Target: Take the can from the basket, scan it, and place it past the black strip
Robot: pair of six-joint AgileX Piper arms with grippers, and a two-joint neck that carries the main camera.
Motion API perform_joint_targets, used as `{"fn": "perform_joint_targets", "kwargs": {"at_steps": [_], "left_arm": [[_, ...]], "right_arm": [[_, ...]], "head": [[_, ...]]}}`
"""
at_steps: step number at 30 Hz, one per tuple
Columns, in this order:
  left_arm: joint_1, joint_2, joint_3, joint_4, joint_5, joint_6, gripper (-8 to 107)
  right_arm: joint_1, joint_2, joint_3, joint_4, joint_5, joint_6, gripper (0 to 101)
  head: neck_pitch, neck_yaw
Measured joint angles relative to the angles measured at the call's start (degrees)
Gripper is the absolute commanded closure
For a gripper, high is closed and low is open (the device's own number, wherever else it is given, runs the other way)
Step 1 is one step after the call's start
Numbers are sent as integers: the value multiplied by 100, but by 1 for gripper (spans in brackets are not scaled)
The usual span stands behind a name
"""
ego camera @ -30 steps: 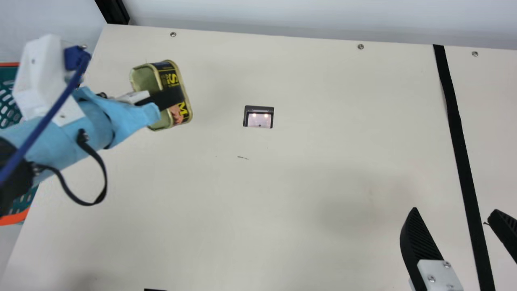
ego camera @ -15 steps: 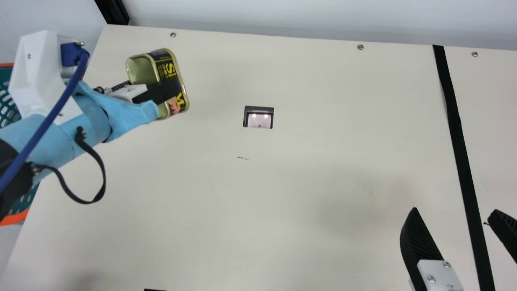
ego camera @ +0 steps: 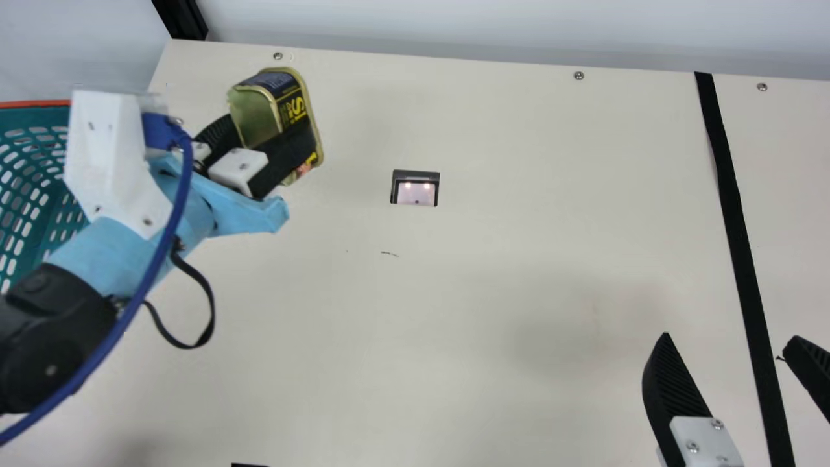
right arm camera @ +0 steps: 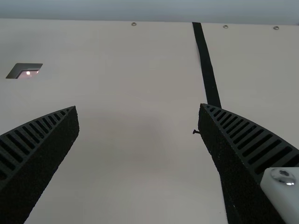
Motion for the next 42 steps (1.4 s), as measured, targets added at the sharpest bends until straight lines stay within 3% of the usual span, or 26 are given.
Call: {"fn": "perform_joint_targets", "kwargs": {"at_steps": [8,14,28,42], "left_arm": [[-932,680,-166,-744,-1158,312,89],[-1346,1264,-401,-869,-1721,314,89],[-1326,2573,-1154,-534,-2076,173,89],[-1189,3290,-1717,-410,-2282,376,89]], "right_arm": [[0,0,0,0,0,0,0],[0,0,0,0,0,0,0],[0,0,0,0,0,0,0],[0,0,0,0,0,0,0]], "head": [[0,0],[0,0],[0,0],[0,0]]}}
